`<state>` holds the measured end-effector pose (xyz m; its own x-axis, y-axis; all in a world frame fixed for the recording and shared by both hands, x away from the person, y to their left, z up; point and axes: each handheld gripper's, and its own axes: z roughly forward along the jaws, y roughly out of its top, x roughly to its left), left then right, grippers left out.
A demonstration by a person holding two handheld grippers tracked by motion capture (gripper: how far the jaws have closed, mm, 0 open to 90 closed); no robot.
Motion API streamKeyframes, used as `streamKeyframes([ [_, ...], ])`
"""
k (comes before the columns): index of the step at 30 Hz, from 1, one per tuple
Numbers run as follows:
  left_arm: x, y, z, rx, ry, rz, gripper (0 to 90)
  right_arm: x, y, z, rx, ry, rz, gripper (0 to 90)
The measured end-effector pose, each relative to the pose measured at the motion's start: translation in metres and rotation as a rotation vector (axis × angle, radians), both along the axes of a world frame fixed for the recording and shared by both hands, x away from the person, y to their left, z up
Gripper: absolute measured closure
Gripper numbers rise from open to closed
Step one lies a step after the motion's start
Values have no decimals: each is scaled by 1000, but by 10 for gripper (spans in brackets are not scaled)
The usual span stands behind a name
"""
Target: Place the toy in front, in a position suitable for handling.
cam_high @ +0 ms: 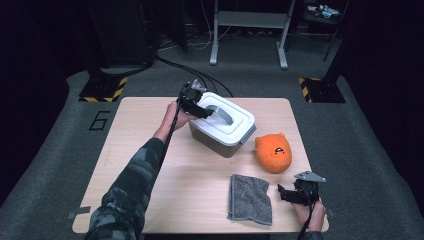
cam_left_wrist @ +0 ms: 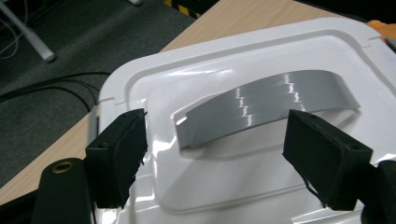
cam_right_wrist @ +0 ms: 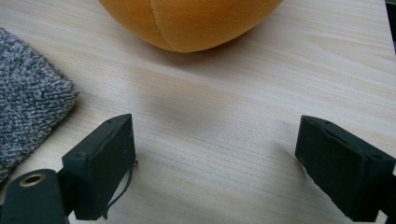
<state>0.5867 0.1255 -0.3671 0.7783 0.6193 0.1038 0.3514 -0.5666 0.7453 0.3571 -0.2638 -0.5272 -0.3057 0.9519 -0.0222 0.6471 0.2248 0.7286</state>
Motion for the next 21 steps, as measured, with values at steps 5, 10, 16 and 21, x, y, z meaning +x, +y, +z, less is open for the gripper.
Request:
streamKeyframes([
  [5,5,0,-2,-11,23,12,203,0,0,0,8,2,-4,116],
  [10,10,9,-6,9,47,28,230,0,0,0,6,1,0,117],
  [16,14,28,-12,12,56,103,274,0,0,0,-1,-6,3,118],
  [21,16,42,-13,5,41,198,332,0,0,0,-2,-7,3,118],
])
